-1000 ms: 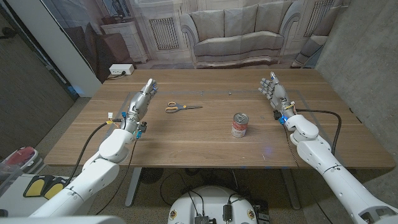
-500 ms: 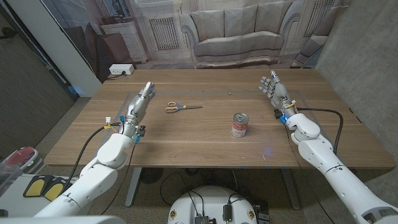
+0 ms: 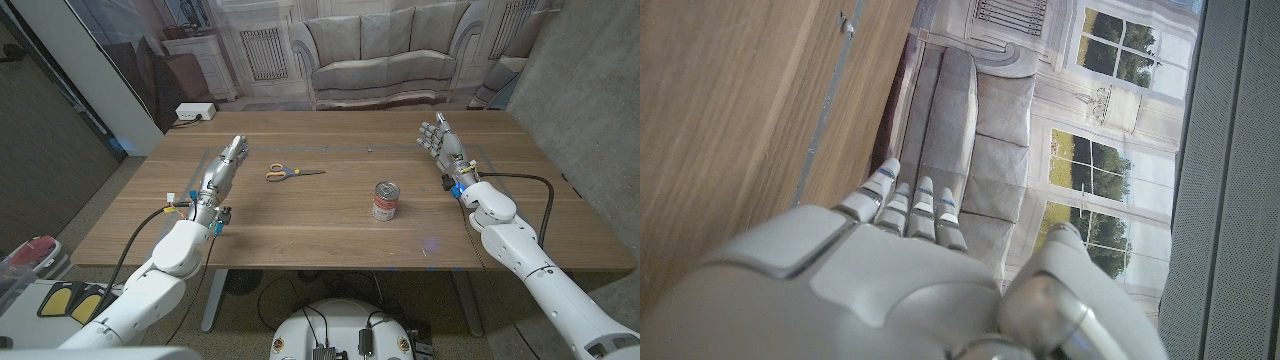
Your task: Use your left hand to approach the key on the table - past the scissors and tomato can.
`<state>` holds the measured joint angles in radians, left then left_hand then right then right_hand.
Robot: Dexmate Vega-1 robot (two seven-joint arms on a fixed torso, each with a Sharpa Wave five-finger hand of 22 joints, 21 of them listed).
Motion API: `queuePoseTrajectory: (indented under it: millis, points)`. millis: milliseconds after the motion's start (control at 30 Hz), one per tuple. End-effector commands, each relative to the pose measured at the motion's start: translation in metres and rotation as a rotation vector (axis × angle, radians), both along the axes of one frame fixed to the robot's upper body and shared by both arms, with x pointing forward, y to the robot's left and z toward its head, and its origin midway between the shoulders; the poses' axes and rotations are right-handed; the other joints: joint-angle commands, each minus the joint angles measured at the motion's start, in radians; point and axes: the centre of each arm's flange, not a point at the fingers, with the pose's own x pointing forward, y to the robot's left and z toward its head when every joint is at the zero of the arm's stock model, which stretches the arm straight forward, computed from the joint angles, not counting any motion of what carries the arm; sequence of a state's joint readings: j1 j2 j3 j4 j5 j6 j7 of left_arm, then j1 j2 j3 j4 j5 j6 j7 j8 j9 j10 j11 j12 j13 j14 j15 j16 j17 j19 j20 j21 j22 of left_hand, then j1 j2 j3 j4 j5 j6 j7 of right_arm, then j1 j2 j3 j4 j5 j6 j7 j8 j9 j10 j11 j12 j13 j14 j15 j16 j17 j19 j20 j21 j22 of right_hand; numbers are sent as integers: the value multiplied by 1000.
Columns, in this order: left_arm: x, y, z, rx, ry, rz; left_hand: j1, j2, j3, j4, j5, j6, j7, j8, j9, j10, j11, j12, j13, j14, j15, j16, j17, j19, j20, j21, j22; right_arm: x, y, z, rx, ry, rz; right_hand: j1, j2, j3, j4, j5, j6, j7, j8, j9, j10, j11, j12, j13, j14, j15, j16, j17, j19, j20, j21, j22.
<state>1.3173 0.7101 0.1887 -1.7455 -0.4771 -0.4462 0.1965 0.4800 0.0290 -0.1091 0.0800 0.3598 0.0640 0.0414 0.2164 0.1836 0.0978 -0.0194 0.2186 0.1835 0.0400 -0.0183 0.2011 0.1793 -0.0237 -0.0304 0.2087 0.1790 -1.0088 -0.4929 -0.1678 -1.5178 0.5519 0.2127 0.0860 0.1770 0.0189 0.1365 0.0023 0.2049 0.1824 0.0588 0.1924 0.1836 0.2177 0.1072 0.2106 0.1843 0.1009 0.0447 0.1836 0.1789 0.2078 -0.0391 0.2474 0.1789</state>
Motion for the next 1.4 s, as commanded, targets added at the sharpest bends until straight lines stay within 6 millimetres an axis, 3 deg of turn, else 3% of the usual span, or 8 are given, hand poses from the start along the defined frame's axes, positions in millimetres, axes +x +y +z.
queuePoseTrajectory:
  millis: [33, 567, 1400]
  points:
    - [-7, 2, -6, 6, 3, 8, 10, 2, -6, 0, 7, 10, -4, 3, 3, 11, 1, 6, 4, 9, 1, 1, 2, 9, -44, 8, 3, 1, -1, -1, 2, 0, 1, 0, 6, 1, -2, 4, 11, 2, 5, 3, 7, -4, 4, 1, 6, -3, 4, 4, 7, -10, -3, 4]
    - [-20, 6, -22, -37, -62, 40, 13, 4, -11, 0, 8, 29, -7, 6, 3, 30, -3, 8, 4, 27, -2, 3, 3, 22, -38, 10, 3, -3, -14, -4, 27, -8, -13, 2, 8, 1, -3, 4, 12, 0, 5, 3, 9, -4, 5, 1, 10, -2, 4, 4, 16, -10, -4, 4]
    - [-33, 14, -34, -7, -54, 114, 23, 6, -16, -4, 12, 51, -12, 6, 3, 49, -13, 7, 4, 50, -10, 3, 3, 35, -39, 11, 3, -8, -18, 4, 11, -8, -35, 2, 8, -1, -5, 4, 12, 1, 4, 3, 11, -4, 5, 2, 12, -2, 4, 4, 18, -10, -8, 4]
